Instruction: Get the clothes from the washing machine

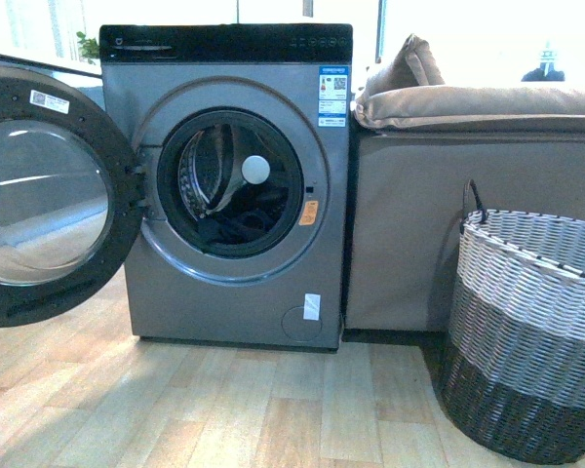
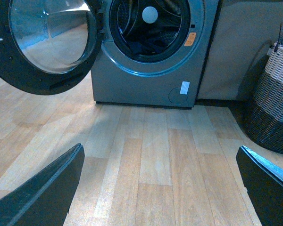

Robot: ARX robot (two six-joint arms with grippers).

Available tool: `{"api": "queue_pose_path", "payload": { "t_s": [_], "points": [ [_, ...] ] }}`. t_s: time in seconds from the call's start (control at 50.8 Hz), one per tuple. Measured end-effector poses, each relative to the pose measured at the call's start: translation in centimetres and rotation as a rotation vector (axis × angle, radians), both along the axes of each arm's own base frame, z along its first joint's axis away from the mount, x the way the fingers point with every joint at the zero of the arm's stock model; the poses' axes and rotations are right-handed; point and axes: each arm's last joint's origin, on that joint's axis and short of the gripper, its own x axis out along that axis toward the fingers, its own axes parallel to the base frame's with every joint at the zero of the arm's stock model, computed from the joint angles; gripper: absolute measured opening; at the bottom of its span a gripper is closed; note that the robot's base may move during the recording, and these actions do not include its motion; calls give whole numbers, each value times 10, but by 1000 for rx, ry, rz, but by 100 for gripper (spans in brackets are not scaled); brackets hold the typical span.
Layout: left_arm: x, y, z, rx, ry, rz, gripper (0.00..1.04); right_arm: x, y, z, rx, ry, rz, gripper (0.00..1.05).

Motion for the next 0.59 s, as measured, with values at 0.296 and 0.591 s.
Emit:
{"api": "queue_pose_path", "payload": {
  "t_s": [0.296, 0.591],
  "points": [
    [0, 0, 0, 0, 0, 0, 98, 0, 0, 0, 0, 0, 0, 97],
    [0, 0, 0, 0, 0, 0, 98, 0, 0, 0, 0, 0, 0, 97]
  ]
}}
